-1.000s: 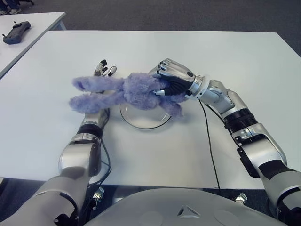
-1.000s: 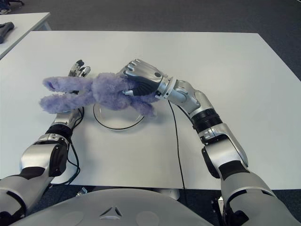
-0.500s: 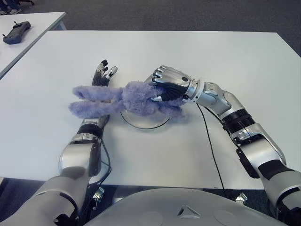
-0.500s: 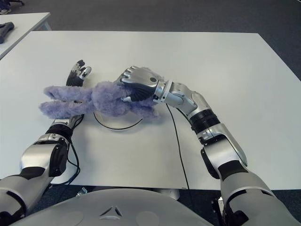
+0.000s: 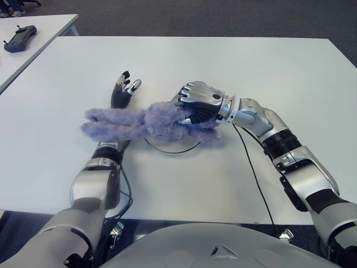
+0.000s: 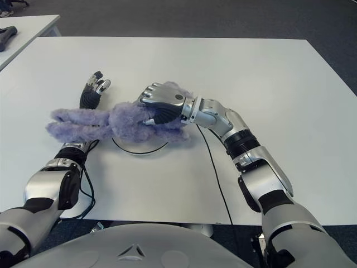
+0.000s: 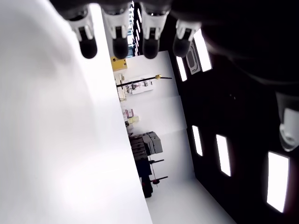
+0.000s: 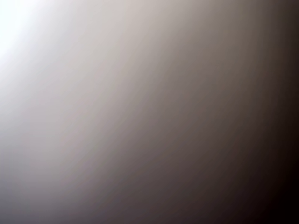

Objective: Put the doll into the plate.

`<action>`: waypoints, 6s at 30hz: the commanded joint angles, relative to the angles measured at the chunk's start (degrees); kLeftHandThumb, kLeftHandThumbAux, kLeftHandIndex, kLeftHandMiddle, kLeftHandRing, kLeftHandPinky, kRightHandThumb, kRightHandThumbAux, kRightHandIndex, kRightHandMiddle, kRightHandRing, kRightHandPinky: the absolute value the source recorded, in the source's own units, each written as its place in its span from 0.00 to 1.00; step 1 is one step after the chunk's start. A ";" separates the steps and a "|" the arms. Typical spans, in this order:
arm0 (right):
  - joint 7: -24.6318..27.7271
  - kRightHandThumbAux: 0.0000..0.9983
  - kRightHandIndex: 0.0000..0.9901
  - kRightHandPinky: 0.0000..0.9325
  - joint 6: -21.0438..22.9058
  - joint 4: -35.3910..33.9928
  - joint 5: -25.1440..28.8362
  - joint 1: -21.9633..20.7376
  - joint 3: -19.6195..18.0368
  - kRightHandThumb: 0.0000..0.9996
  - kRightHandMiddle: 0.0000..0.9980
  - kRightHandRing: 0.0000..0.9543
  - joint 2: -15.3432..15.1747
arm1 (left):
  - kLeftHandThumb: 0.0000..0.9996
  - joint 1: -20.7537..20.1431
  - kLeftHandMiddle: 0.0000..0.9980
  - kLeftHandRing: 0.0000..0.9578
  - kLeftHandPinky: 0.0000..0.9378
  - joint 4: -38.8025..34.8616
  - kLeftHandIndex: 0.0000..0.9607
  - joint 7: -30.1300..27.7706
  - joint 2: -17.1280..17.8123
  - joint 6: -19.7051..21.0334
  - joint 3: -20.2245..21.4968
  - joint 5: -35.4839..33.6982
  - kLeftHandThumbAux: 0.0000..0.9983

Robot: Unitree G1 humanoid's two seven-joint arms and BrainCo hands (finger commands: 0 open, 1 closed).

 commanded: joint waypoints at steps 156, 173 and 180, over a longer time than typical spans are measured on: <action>-14.71 0.32 0.00 0.00 3.70 1.71 -13.99 -3.46 5.69 0.08 0.00 0.00 -4.32 | 0.00 13.72 0.00 0.00 0.00 10.41 0.00 4.12 -12.77 1.15 -1.28 2.57 0.40; -13.26 0.28 0.00 0.00 2.99 -0.27 -8.00 -3.32 1.98 0.07 0.00 0.00 -3.36 | 0.00 13.54 0.00 0.00 0.00 10.26 0.00 0.96 -13.04 1.91 0.09 0.84 0.39; -13.97 0.28 0.00 0.00 2.94 -0.56 -6.75 -3.24 0.86 0.07 0.00 0.00 -2.92 | 0.00 13.55 0.00 0.00 0.00 10.32 0.00 0.53 -13.08 2.21 0.37 0.59 0.40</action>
